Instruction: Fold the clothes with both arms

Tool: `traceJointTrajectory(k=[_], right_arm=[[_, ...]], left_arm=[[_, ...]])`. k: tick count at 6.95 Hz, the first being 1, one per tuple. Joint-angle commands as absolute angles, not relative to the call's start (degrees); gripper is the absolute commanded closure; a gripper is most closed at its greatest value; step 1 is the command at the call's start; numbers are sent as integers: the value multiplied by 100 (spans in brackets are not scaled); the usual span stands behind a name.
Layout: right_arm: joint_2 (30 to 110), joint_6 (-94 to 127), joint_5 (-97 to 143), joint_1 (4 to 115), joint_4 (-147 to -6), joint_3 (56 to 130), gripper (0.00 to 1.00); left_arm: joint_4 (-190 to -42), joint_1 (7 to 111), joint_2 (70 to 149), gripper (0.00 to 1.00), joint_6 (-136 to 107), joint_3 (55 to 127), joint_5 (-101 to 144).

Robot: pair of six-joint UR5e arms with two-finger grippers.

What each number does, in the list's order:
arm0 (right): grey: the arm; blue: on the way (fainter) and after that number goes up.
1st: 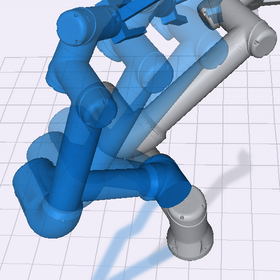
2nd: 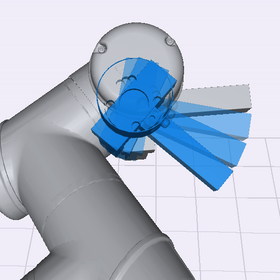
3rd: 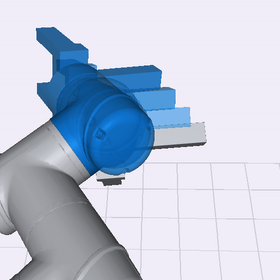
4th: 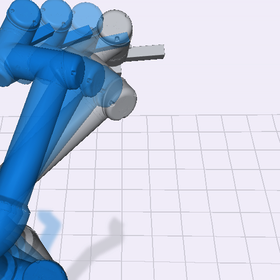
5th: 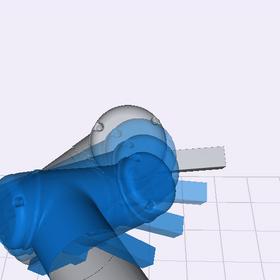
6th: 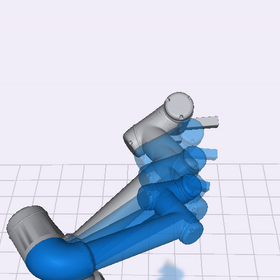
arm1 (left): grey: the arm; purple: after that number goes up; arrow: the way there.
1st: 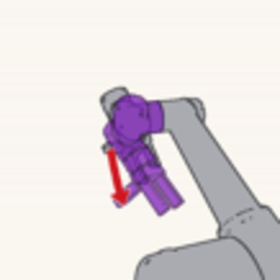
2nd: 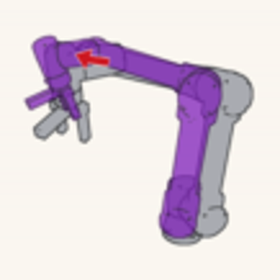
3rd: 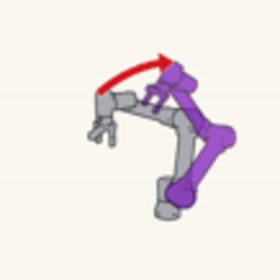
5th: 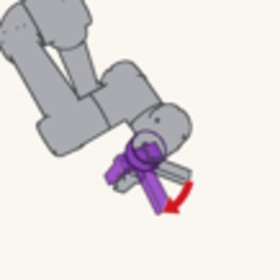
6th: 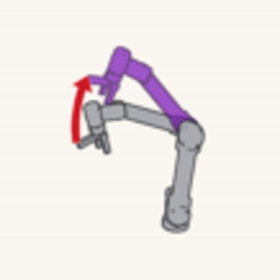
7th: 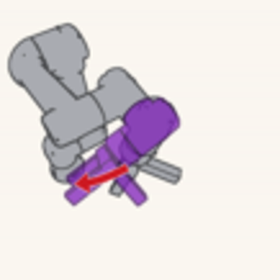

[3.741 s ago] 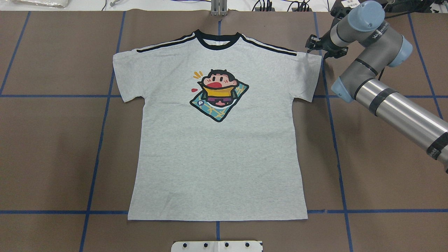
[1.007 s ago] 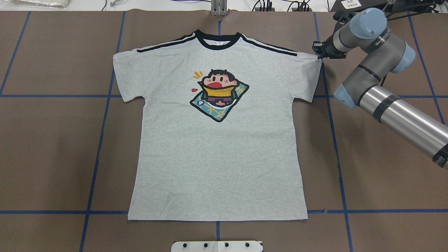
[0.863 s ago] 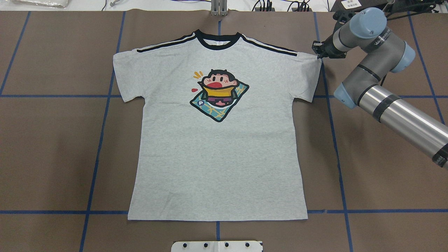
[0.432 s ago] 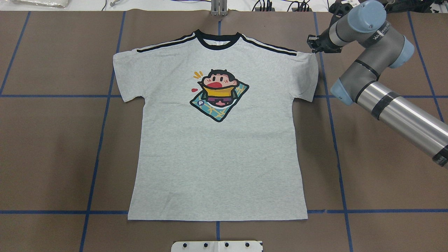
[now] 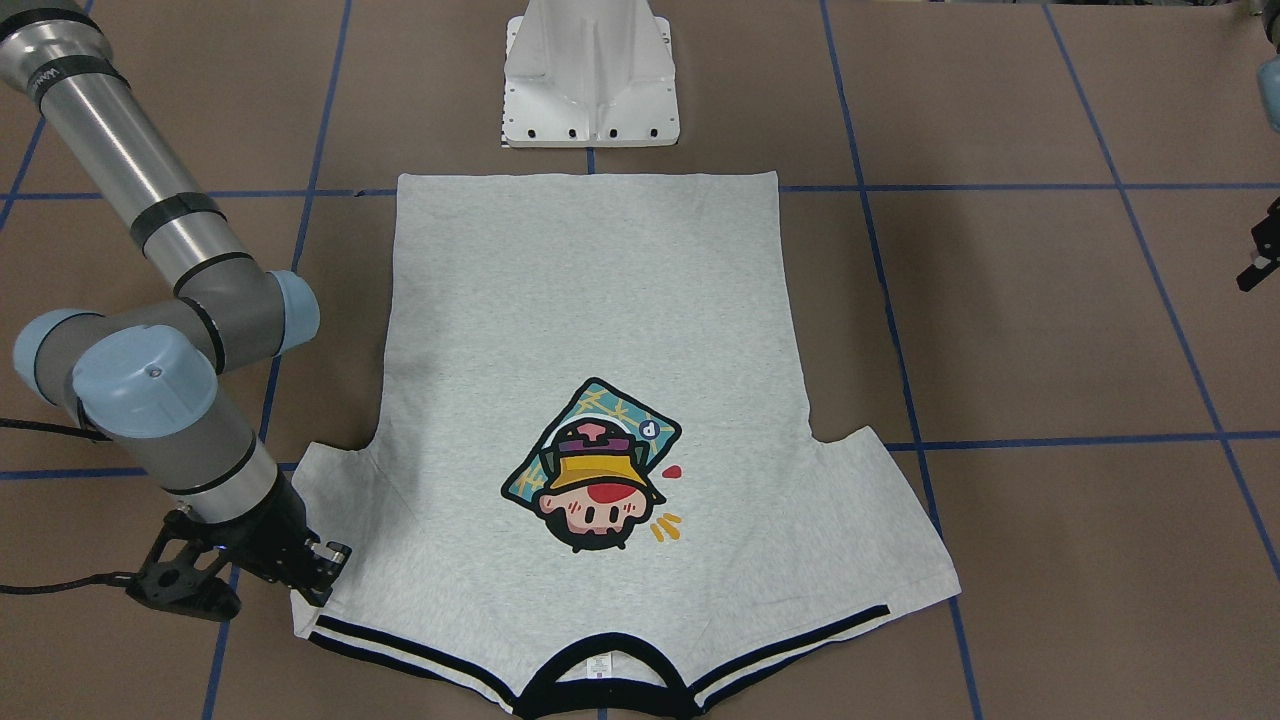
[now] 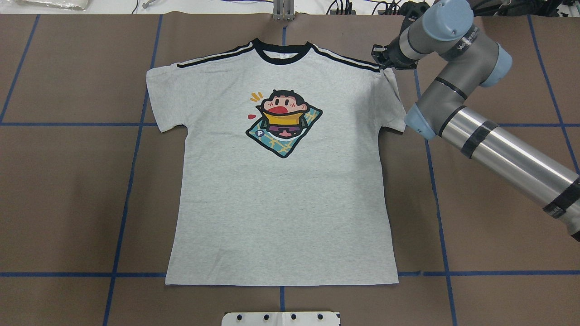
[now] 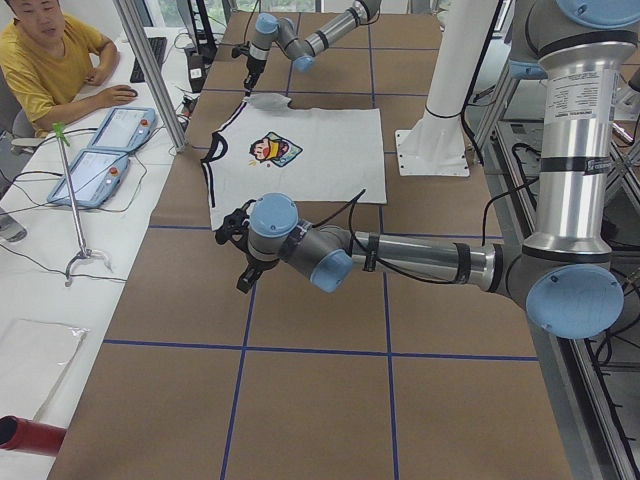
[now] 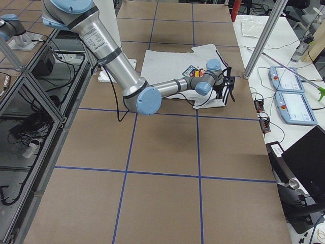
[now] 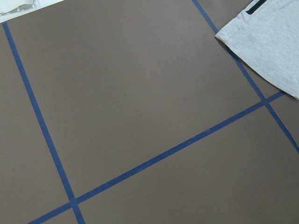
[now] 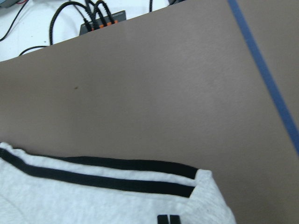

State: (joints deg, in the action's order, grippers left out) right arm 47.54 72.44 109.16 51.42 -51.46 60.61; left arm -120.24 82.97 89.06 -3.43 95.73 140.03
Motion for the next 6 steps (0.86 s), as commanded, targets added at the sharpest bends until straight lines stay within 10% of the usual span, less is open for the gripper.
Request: traceJointTrajectory(k=[1,6], right_arm=[[4116,7566,10637,4792,-5370,5672,100],[3357,7831,10187,4588,-5361,4570,100]], left_arm=[[-12023,8297,8903,0,-343,9632,14001],[-12023,8297,8903,0,-343,9650,14001]])
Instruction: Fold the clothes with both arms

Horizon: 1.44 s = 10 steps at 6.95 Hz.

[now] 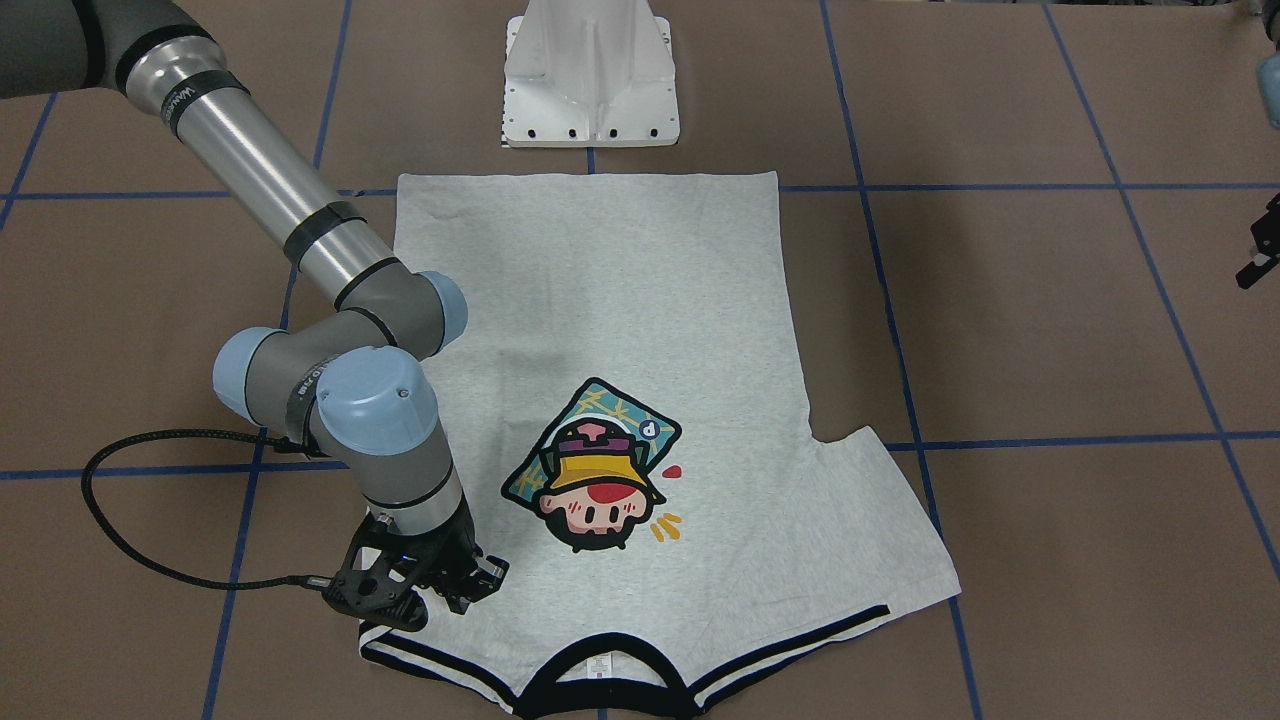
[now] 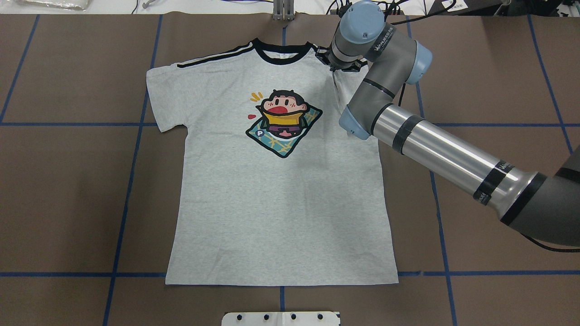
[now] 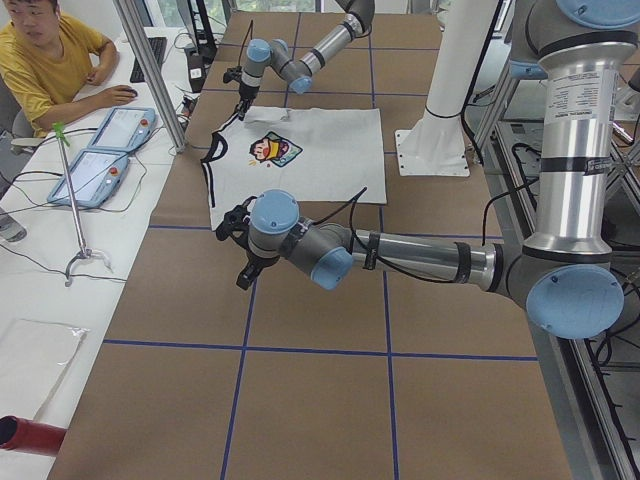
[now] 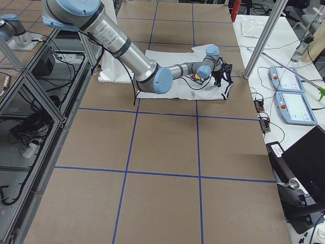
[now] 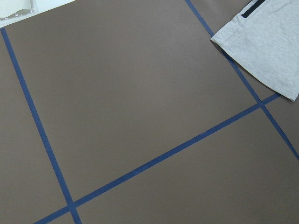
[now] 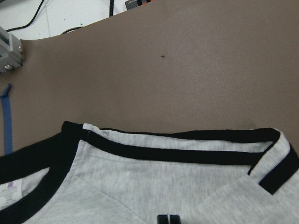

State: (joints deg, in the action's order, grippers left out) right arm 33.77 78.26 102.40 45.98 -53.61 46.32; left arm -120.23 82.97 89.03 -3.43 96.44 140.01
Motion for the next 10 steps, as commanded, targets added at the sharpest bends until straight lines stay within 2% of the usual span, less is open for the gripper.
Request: traceJointTrajectory(k=[1,2,3,4,7,10], right_arm=[[3357,7831,10169,4588,-5361,4562,100],[3357,7831,10152,4588,-5361,4553,100],[3349,7831,10151,4588,-5361,4561,25],[3340,7831,10143,4544,-5361,4614,0],[3445,7918,10291,4544,-5422,5288,0],[4251,7919,10720,4570,-6247,6965,0]], left_arm=[[-12023,8297,8903,0,-343,9650,14001],[-12023,8297,8903,0,-404,9676,14010],[-12050,8288,8964,0,-1031,9685,14001],[-12380,8140,8965,0,-1385,9668,13975],[-12568,7429,9394,1,-2475,9397,13931],[-12560,6745,10718,1,-3696,8318,13905]])
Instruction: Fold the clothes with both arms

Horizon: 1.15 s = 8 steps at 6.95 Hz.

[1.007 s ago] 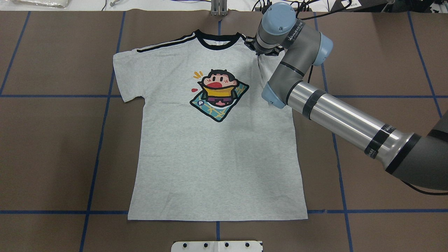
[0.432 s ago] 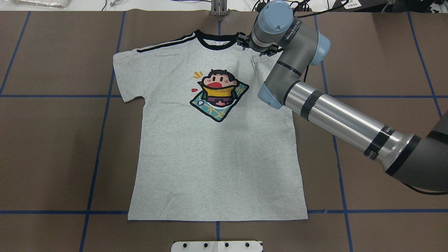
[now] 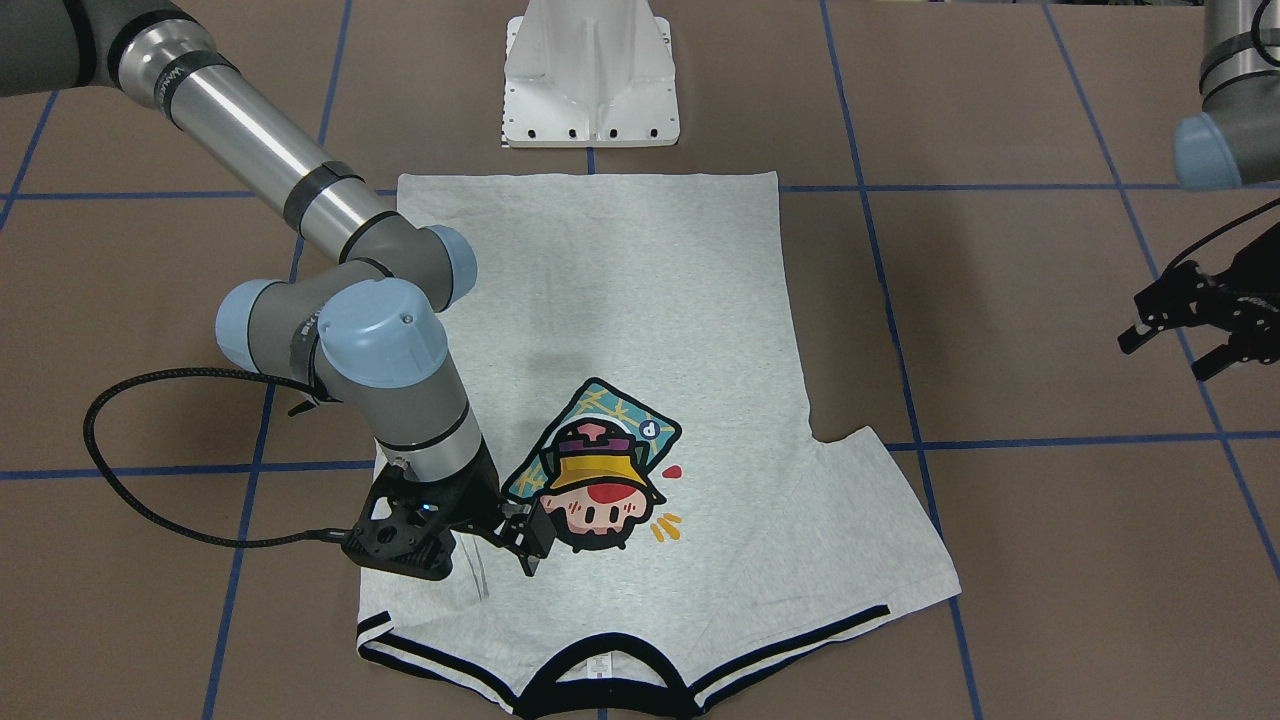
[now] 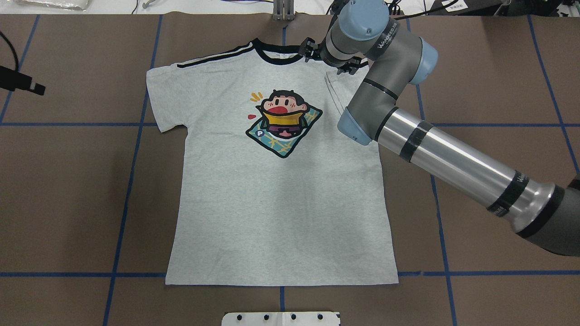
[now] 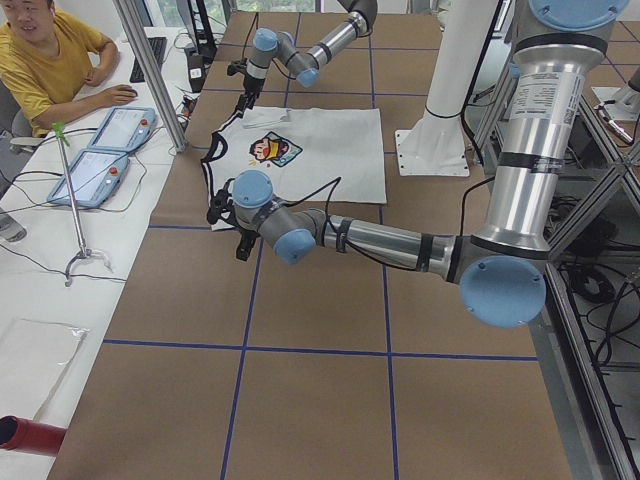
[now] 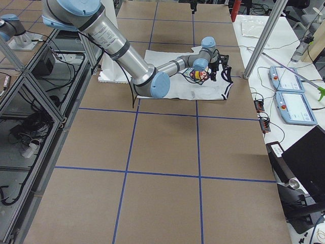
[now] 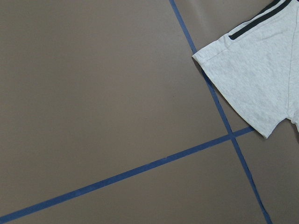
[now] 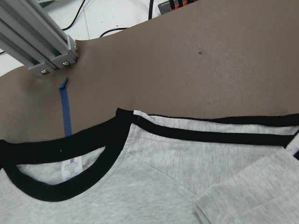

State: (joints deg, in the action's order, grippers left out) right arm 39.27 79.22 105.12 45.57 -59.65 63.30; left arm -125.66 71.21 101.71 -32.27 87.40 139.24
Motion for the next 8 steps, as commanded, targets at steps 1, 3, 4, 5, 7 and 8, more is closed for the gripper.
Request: traceJointTrajectory(k=[1,3,4,5,7,8], right_arm=[[4724,7875,10931,4614,-6223,7509,0],[5577,7814,11344,4841,-6214,8390,0],[5842,7779,11529,4982,-6196,8568,0],[6036,7578,11531,5009,-6170,8656,0],[6152,7559,11514,5010,-6170,8675,0],[6161,7559,11470,5010,-6170,8692,0]], left_arm=[[-12568,6567,11201,1,-4127,7923,13574],[-12595,6058,11749,2,-5094,7472,13028],[-12630,5969,11925,2,-5167,7227,12764],[-12760,5863,12266,8,-5255,6729,12240],[-13654,5678,12681,14,-5835,5736,11787],[-13702,5678,12865,25,-5897,5478,11717]])
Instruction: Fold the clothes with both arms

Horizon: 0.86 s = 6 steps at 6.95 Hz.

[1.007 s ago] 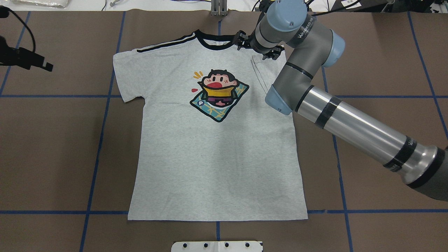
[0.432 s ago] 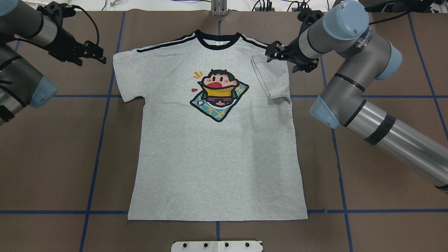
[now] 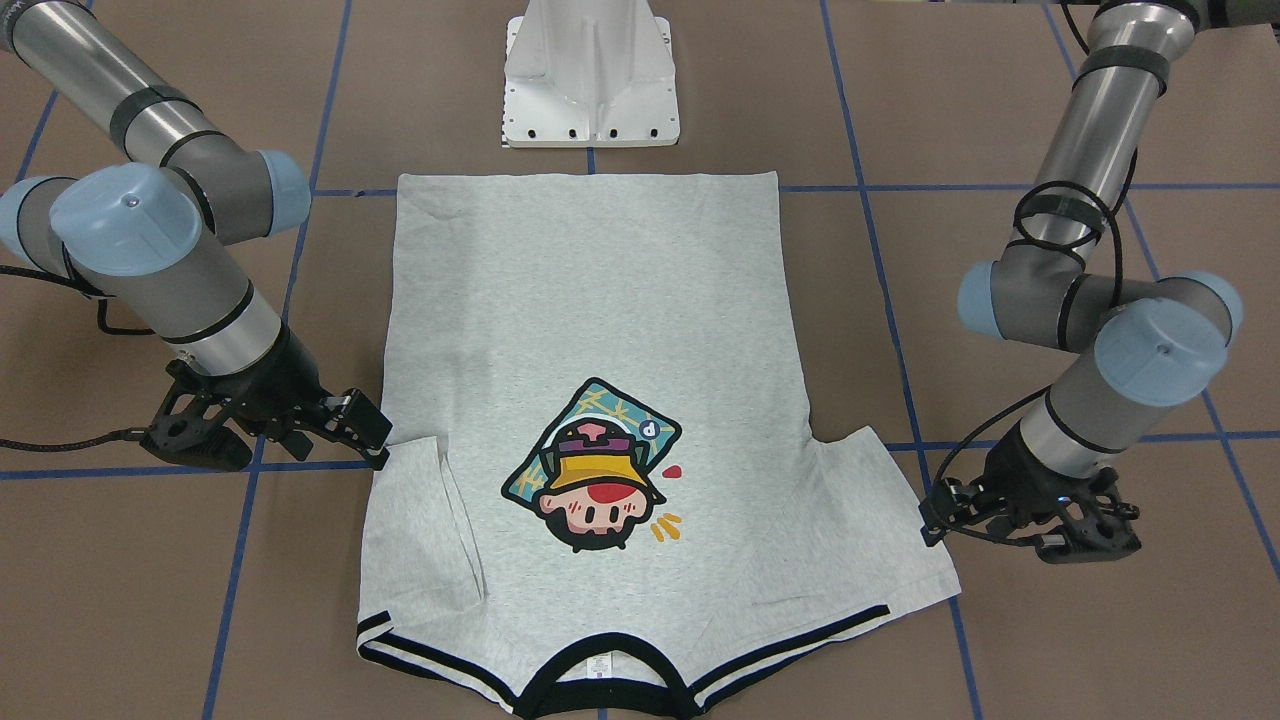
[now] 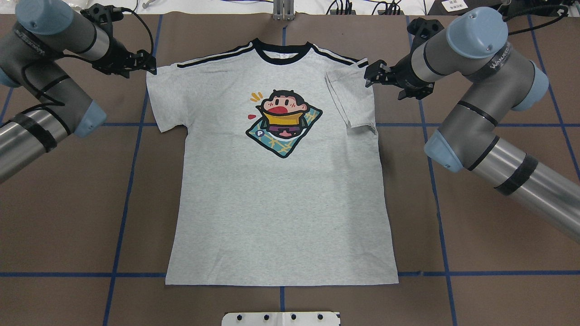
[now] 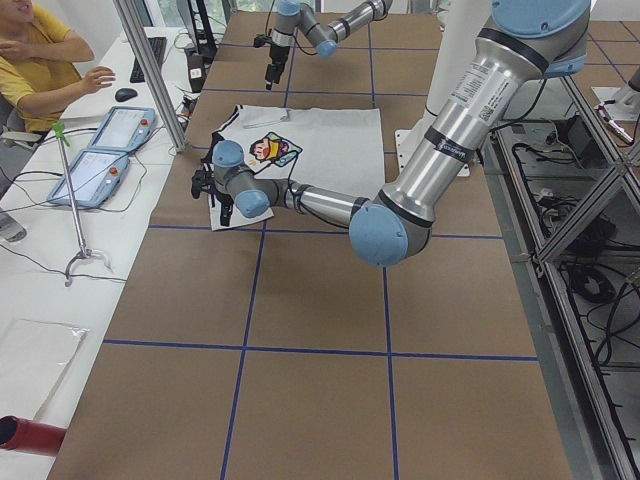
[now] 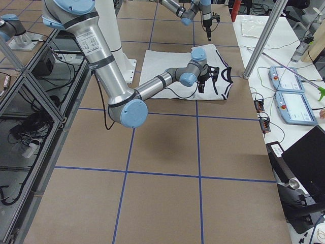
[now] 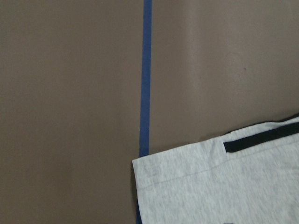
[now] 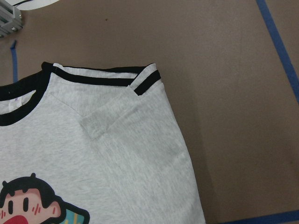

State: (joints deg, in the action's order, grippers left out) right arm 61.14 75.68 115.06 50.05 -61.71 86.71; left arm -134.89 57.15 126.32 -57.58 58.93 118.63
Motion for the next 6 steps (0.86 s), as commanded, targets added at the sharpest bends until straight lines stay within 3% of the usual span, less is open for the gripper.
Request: traceJointTrajectory(k=[1,6], right_arm=[[6196,7559,11452,5010,-6170,8710,0],[6196,7559,11452,4992,-6170,8692,0]], left_arm=[[-13824,5678,12919,30,-5906,5267,11672],[-14300,5625,13078,48,-5906,4676,11602]])
